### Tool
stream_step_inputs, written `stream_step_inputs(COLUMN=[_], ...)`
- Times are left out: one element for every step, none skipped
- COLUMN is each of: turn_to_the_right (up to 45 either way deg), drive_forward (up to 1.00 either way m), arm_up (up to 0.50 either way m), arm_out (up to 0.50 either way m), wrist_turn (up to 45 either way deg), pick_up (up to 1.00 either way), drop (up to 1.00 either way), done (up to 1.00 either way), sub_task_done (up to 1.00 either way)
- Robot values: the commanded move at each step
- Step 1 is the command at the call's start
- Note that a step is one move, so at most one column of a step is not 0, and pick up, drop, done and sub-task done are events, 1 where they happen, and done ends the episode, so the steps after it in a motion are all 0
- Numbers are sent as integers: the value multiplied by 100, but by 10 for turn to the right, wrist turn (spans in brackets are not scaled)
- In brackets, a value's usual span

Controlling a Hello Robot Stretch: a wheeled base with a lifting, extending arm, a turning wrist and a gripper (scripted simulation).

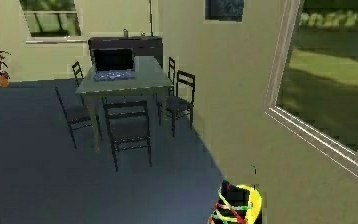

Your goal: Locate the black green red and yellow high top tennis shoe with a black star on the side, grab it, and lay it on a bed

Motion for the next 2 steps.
stream_step_inputs(turn_to_the_right=[-420,0], drive_forward=[0,70], arm_up=[0,0], arm_out=[0,0], wrist_turn=[0,0], pick_up=[0,0], drop=[0,0], done=[0,0], sub_task_done=[0,0])
